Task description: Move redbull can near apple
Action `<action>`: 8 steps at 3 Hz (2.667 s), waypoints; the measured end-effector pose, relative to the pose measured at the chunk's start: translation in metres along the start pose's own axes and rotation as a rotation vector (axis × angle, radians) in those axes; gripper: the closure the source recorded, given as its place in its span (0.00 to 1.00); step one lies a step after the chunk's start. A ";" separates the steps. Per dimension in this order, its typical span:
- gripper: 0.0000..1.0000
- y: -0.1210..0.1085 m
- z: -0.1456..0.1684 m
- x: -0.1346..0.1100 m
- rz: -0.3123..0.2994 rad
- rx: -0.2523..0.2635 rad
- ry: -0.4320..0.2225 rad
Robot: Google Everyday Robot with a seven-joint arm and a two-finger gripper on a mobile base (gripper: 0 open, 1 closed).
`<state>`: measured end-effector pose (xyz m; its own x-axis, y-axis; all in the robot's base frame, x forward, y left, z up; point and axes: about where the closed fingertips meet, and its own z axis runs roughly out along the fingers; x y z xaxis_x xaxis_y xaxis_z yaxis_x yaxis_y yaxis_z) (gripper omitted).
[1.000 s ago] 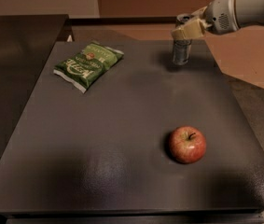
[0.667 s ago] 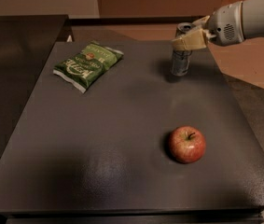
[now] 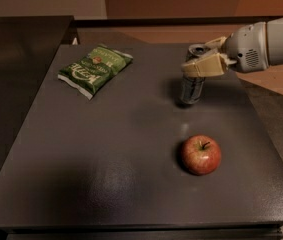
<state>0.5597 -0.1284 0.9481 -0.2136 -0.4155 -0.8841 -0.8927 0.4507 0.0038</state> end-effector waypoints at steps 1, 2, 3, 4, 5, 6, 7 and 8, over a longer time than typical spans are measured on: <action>1.00 0.028 -0.005 0.014 -0.006 -0.023 0.027; 1.00 0.050 -0.008 0.025 -0.014 -0.046 0.043; 0.82 0.064 -0.008 0.032 -0.023 -0.052 0.051; 0.59 0.072 -0.009 0.036 -0.042 -0.040 0.031; 0.36 0.075 -0.011 0.039 -0.072 -0.036 -0.001; 0.12 0.077 -0.010 0.038 -0.077 -0.038 0.000; 0.00 0.078 -0.008 0.037 -0.080 -0.041 0.000; 0.00 0.078 -0.008 0.037 -0.080 -0.041 0.000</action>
Offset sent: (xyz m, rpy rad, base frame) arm -0.0804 0.0039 -0.0283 -0.0464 0.0413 0.0675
